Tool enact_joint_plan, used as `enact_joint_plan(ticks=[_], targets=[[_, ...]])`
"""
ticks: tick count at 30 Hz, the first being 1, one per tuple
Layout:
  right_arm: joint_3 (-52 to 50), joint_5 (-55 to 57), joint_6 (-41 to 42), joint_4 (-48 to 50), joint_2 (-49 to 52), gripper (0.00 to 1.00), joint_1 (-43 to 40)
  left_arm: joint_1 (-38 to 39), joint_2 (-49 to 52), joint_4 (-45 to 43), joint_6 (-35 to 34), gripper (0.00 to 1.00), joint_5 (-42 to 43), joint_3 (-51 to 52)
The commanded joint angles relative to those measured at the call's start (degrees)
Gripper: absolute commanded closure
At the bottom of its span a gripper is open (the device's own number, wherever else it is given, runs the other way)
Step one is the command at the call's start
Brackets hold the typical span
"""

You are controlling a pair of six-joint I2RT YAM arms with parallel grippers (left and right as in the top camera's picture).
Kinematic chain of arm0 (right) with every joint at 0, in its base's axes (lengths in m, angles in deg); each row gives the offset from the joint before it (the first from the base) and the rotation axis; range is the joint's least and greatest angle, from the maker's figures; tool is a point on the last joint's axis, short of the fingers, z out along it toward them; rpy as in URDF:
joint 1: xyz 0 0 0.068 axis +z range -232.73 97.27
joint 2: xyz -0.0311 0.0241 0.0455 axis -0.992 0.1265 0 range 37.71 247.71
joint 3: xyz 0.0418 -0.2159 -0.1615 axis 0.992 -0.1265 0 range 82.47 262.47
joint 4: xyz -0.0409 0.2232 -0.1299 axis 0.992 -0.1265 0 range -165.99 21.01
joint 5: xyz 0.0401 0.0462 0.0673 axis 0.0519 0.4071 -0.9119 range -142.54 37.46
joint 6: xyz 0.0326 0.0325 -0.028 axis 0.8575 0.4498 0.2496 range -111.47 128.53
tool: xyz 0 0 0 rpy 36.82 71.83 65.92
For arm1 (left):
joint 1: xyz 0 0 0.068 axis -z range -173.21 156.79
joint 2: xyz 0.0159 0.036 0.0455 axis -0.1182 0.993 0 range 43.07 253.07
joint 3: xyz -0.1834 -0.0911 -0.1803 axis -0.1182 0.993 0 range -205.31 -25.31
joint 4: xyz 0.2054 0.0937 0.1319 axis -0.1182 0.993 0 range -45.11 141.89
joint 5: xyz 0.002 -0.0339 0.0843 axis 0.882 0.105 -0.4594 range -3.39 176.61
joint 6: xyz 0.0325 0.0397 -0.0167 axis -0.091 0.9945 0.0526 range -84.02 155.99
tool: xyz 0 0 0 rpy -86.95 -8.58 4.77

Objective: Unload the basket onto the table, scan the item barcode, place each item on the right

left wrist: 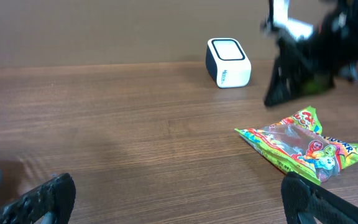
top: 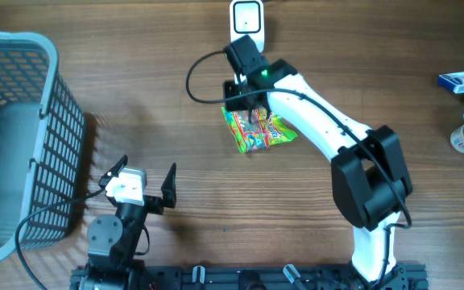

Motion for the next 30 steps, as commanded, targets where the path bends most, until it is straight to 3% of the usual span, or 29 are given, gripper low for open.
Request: enact_joint_plan(ticks=[1, 5, 6, 7, 8, 10, 11, 13, 17, 19, 20, 27, 30], targets=[[-7.93, -6.36, 2.93, 3.3, 3.76, 0.95, 1.14, 0.26, -0.24, 0.0, -0.55, 0.0, -0.11, 0.28], [-7.02, -7.23, -0.55, 1.84, 3.04, 0.95, 2.58, 0.26, -0.24, 0.0, -0.55, 0.0, -0.11, 0.28], [-4.85, -7.19, -0.52, -1.73, 1.7, 0.87, 2.58, 0.26, -0.24, 0.0, -0.52, 0.0, -0.11, 0.28], [-1.68, -7.17, -0.46, -6.73, -1.2, 0.54, 2.58, 0.26, -0.24, 0.0, -0.52, 0.0, -0.11, 0.28], [0.74, -7.1, 0.79, -10.45, -3.85, 0.0, 2.58, 0.26, -0.24, 0.0, -0.52, 0.0, -0.11, 0.28], [3.08, -4.13, 11.78, -15.74, -7.96, 0.0, 2.58, 0.26, -0.24, 0.0, -0.55, 0.0, -0.11, 0.28], [3.08, 3.34, 31.26, -21.33, -10.8, 0.0, 2.58, 0.26, -0.24, 0.0, -0.52, 0.0, -0.11, 0.28], [3.08, 7.72, 46.9, -22.53, -10.93, 0.0, 2.58, 0.26, -0.24, 0.0, -0.52, 0.0, -0.11, 0.28], [0.61, 13.07, 48.06, -21.05, -9.79, 0.0, 2.54, 0.26, -0.24, 0.0, -0.52, 0.0, -0.11, 0.28], [-3.06, 9.25, 67.87, -23.67, -7.98, 0.0, 1.99, 0.26, -0.24, 0.0, -0.52, 0.0, -0.11, 0.28], [-3.85, 9.14, 71.52, -22.99, -7.17, 0.0, 1.81, 0.26, -0.24, 0.0, -0.52, 0.0, -0.11, 0.28], [-4.07, 9.01, 72.91, -20.65, 0.7, 0.0, 0.94, 0.26, -0.24, 0.0, -0.55, 0.0, -0.11, 0.28], [-4.07, 7.21, 63.28, -17.68, 5.53, 0.0, 0.09, 0.26, -0.24, 0.0, -0.55, 0.0, -0.11, 0.28]])
